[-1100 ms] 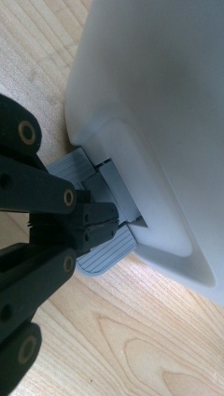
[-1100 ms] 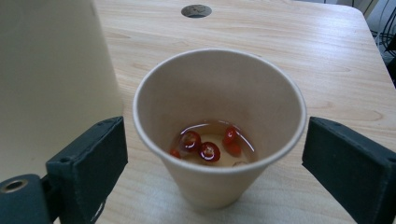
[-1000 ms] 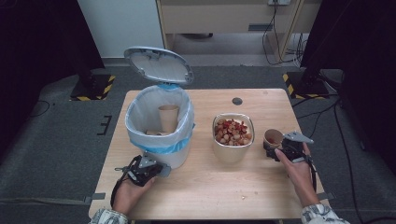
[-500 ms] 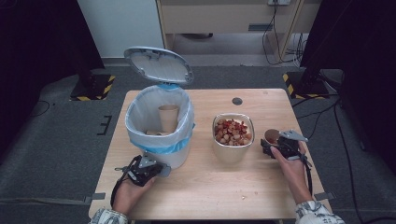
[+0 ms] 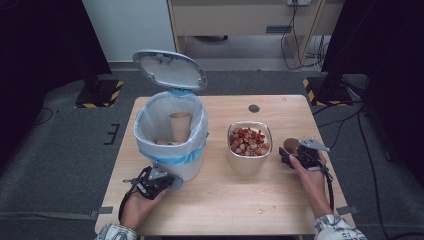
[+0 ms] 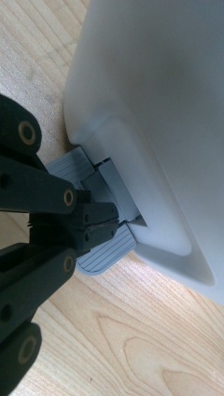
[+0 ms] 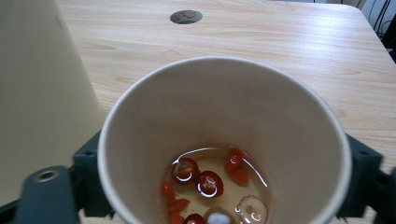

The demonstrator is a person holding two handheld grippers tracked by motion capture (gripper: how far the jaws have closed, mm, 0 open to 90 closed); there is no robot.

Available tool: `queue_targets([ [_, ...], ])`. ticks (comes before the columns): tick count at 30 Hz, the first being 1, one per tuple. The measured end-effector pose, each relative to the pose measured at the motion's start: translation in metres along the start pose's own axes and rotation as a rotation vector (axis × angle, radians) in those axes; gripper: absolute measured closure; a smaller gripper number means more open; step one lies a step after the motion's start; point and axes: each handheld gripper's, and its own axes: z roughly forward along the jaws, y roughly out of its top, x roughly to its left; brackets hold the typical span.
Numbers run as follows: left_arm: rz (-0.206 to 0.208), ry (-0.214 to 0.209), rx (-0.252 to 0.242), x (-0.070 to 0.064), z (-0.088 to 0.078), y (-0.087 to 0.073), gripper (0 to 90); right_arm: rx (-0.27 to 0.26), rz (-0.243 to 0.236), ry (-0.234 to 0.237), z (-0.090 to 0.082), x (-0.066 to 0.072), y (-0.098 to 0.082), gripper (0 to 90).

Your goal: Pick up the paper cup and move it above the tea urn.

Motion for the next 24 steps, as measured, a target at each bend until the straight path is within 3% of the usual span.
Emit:
queue_targets([
  [2,0.0,0.0,0.0,0.0,0.0,0.0,89.8,-0.006,-0.005,0.003,0.0,0.0,0.0,22.7],
  [9,0.0,-0.001,0.0,0.0,0.0,0.0,89.8,-0.016,-0.031,0.045,0.0,-0.003,-0.001,26.9],
  [14,-0.001,-0.001,0.0,0.0,0.0,0.0,89.8,-0.041,-0.064,0.047,-0.008,-0.004,0.004,28.4],
  [24,-0.003,-0.001,0.0,0.0,0.0,0.0,89.8,-0.062,-0.146,0.044,-0.03,-0.011,0.035,28.9],
])
